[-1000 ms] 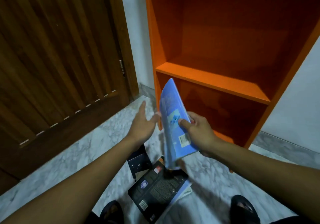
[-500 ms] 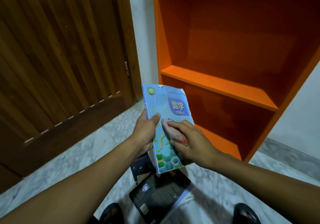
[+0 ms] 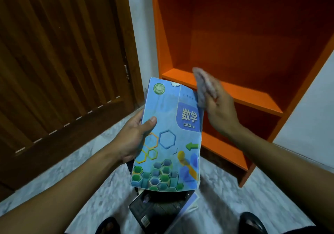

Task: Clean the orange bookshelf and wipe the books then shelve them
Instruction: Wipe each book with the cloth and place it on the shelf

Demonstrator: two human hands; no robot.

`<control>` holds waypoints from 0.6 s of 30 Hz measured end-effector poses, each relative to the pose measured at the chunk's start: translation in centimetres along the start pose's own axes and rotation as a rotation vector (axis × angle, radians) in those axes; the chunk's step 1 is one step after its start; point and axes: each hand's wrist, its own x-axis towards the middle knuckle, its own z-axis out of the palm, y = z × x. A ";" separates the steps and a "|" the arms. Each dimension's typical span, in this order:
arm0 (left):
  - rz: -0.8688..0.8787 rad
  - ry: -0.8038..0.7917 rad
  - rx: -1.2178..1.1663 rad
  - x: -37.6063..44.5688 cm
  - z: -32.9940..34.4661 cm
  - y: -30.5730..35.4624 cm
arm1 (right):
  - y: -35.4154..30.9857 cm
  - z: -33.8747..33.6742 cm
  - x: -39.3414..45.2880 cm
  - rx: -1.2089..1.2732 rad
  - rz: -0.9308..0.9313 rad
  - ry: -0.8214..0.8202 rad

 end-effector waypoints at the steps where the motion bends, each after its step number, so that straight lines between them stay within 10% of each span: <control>1: 0.006 -0.006 -0.006 0.0 0.2 0.0 | 0.3 0.8 -0.4 -0.043 -0.024 -0.077; 18: 0.031 0.444 -0.076 1.4 -4.1 0.4 | 0.8 3.1 -9.8 -0.149 -0.134 -0.923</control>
